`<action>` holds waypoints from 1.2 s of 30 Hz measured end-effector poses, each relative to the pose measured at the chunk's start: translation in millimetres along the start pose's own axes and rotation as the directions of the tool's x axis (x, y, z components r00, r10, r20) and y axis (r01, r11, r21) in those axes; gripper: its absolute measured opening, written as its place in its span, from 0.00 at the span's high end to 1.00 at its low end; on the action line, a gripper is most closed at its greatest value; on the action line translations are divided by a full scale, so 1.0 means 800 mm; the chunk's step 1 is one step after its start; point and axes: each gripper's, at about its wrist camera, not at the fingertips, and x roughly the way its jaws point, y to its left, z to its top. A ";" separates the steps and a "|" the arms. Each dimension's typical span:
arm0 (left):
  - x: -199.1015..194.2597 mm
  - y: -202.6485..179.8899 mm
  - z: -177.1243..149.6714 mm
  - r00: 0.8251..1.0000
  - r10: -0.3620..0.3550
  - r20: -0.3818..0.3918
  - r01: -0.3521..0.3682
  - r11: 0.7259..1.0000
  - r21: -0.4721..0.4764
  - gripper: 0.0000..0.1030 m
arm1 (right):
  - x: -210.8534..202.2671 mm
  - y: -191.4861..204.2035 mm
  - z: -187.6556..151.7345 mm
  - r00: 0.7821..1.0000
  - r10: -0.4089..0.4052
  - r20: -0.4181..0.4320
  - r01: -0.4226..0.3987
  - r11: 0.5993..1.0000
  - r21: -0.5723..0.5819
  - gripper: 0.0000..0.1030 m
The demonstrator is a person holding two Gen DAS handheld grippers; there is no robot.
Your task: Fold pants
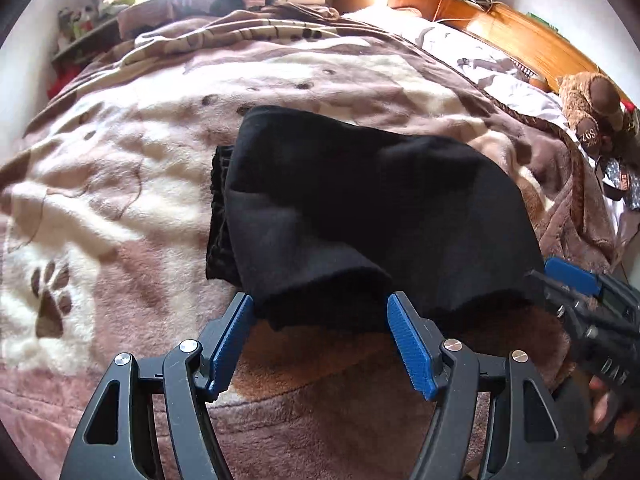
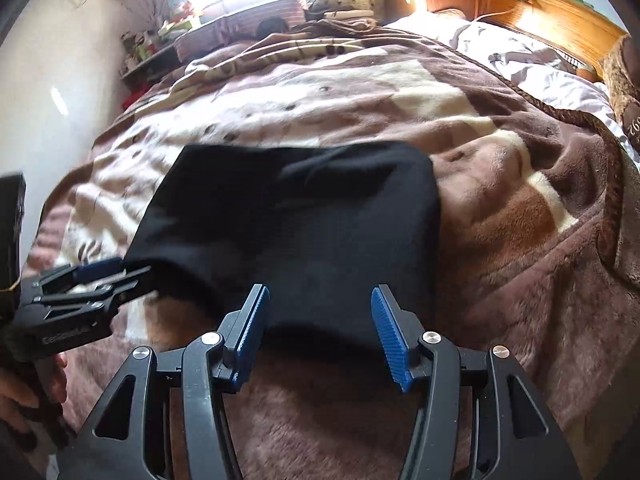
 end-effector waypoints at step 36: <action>0.094 -0.035 -0.087 0.987 0.070 -0.146 -0.071 0.997 -0.005 0.21 | 0.078 0.029 -0.109 0.986 -0.113 -0.122 0.104 0.991 -0.078 0.45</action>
